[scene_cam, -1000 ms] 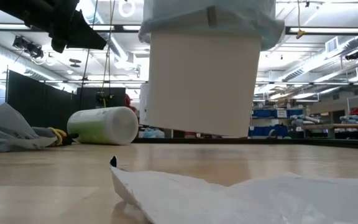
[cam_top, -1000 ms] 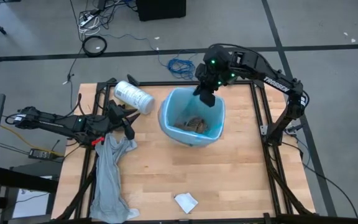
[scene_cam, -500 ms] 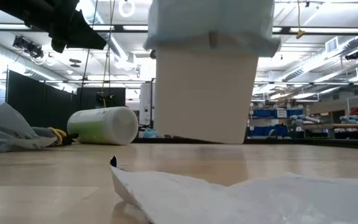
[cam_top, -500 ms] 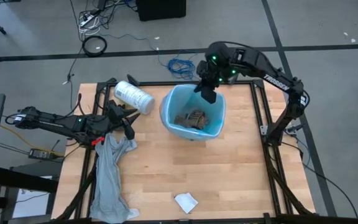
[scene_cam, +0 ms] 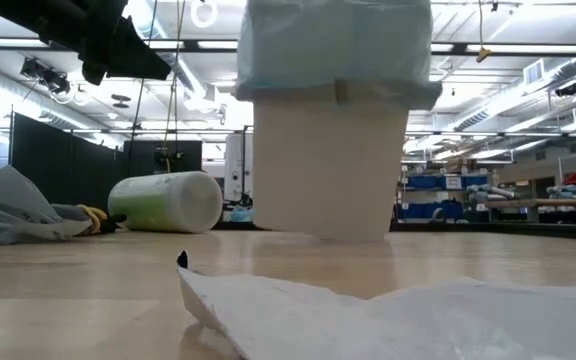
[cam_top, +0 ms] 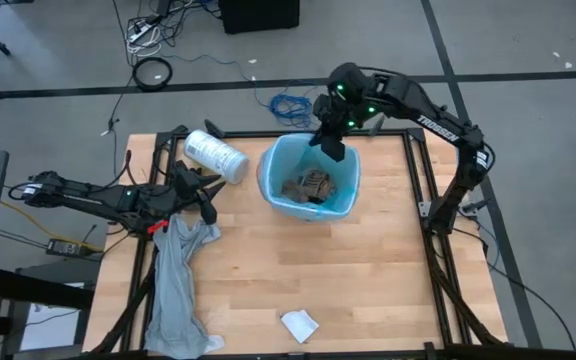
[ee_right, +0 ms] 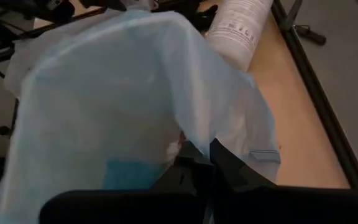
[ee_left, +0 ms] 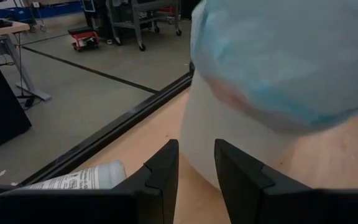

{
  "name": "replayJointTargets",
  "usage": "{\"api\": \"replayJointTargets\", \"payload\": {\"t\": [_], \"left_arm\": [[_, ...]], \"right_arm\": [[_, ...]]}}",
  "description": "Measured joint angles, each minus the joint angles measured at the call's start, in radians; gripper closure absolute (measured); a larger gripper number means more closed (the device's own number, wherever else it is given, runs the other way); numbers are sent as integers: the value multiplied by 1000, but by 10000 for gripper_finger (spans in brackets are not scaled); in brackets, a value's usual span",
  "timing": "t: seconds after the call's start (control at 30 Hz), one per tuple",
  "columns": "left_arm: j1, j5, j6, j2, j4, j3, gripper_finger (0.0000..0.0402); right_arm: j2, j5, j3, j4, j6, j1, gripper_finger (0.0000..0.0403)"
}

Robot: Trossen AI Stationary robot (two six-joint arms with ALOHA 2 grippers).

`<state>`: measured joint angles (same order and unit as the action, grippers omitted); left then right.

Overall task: Place trash/remove bag and relplace
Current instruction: Adjust the trash bin

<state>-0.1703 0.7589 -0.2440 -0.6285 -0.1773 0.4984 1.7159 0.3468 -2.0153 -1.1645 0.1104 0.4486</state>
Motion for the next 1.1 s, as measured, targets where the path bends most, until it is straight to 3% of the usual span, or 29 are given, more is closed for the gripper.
{"api": "replayJointTargets", "payload": {"t": [0.33,0.7,0.83,1.1], "left_arm": [[0,2,1,0,-1,0,289],[0,2,18,0,-2,0,289],[0,3,33,0,-1,0,289],[0,3,32,0,-1,0,289]], "right_arm": [[126,112,-2,40,9,-8,403],[104,86,4,59,1,-2,390],[101,91,4,46,23,-8,340],[98,91,4,81,14,-23,176]]}}
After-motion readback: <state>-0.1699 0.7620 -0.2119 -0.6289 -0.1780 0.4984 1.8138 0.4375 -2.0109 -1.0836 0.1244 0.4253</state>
